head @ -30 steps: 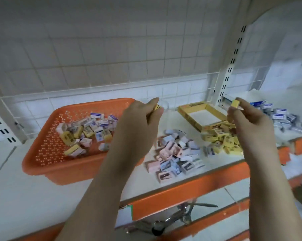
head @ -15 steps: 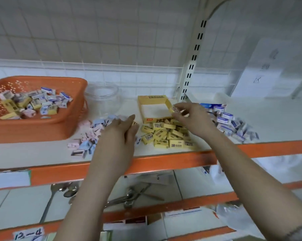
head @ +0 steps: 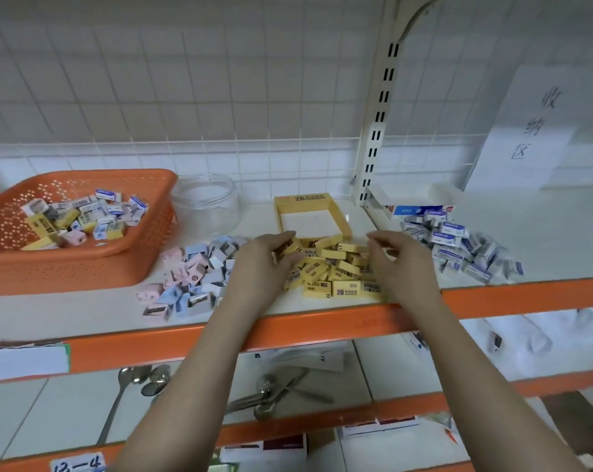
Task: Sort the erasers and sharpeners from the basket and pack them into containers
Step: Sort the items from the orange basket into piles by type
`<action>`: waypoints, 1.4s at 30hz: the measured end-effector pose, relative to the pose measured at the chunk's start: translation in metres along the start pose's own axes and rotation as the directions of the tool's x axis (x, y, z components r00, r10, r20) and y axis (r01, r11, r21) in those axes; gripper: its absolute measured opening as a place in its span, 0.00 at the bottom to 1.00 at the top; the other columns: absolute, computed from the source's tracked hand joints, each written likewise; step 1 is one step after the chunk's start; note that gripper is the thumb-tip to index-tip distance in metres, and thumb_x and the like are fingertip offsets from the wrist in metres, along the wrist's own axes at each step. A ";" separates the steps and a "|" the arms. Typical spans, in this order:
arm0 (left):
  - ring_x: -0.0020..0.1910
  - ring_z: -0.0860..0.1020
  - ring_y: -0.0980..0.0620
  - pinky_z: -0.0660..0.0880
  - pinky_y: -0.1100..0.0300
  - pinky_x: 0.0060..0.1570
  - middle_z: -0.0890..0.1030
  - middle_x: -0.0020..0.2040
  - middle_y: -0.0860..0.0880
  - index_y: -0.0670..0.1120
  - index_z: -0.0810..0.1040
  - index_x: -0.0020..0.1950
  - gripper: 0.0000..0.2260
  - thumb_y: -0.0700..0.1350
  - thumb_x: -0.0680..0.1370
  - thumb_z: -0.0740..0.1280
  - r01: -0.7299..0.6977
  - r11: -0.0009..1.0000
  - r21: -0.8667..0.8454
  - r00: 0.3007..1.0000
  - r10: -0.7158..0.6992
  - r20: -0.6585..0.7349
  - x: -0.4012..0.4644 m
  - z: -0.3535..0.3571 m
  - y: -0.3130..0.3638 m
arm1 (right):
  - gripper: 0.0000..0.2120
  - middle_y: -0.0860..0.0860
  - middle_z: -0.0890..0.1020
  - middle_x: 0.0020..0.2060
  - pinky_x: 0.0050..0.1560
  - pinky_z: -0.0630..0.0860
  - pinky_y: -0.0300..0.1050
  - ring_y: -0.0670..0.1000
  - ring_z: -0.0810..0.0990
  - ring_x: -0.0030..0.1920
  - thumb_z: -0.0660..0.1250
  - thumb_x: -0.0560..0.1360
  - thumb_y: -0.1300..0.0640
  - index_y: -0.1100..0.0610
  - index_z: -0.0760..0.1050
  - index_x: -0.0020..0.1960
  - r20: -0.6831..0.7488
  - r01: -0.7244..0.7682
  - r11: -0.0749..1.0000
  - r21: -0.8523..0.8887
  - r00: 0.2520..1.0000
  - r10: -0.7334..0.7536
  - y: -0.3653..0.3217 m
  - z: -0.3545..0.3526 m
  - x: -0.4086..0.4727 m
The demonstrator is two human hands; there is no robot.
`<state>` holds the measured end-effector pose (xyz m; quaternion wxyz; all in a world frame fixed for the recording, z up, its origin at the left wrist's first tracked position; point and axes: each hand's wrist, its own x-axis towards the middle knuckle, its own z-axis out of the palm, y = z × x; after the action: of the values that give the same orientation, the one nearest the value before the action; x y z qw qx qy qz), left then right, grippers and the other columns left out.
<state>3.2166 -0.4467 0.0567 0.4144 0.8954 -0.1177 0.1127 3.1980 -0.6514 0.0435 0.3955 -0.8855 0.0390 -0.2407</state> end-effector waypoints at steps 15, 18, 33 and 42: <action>0.64 0.71 0.51 0.63 0.65 0.59 0.73 0.67 0.49 0.48 0.72 0.68 0.17 0.47 0.79 0.63 -0.093 0.990 0.111 0.978 0.070 0.197 0.028 0.018 -0.004 | 0.09 0.46 0.81 0.45 0.45 0.67 0.21 0.37 0.76 0.42 0.65 0.75 0.64 0.56 0.81 0.52 -0.160 0.004 1.000 0.013 0.987 -0.002 0.025 -0.002 -0.058; 0.57 0.73 0.57 0.67 0.66 0.55 0.76 0.62 0.52 0.51 0.77 0.63 0.13 0.47 0.79 0.63 -0.120 0.986 0.119 0.990 0.109 0.091 0.020 -0.020 -0.003 | 0.09 0.47 0.82 0.47 0.45 0.72 0.29 0.45 0.79 0.44 0.65 0.76 0.61 0.54 0.81 0.54 -0.114 0.025 0.999 0.026 0.993 -0.022 0.005 -0.001 -0.041; 0.39 0.77 0.54 0.71 0.61 0.42 0.82 0.44 0.51 0.50 0.82 0.54 0.09 0.43 0.77 0.65 0.096 0.950 0.299 0.959 -0.007 -0.285 0.019 -0.250 -0.150 | 0.08 0.45 0.81 0.42 0.41 0.69 0.28 0.38 0.75 0.35 0.65 0.74 0.60 0.55 0.82 0.50 0.312 0.411 0.911 0.032 0.862 -0.400 -0.227 0.176 0.060; 0.46 0.79 0.52 0.71 0.61 0.42 0.83 0.47 0.52 0.52 0.81 0.53 0.08 0.46 0.77 0.64 0.083 0.932 0.354 0.989 -0.032 -0.147 0.043 -0.284 -0.211 | 0.10 0.55 0.84 0.45 0.41 0.75 0.42 0.52 0.80 0.42 0.68 0.74 0.54 0.59 0.82 0.50 0.743 0.417 0.816 -0.401 0.669 0.023 -0.277 0.310 0.106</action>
<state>3.2920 -0.1007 0.0978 0.2544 0.9490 -0.0396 0.1821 3.3998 -0.2779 0.1072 0.0823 -0.9794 -0.1529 0.1029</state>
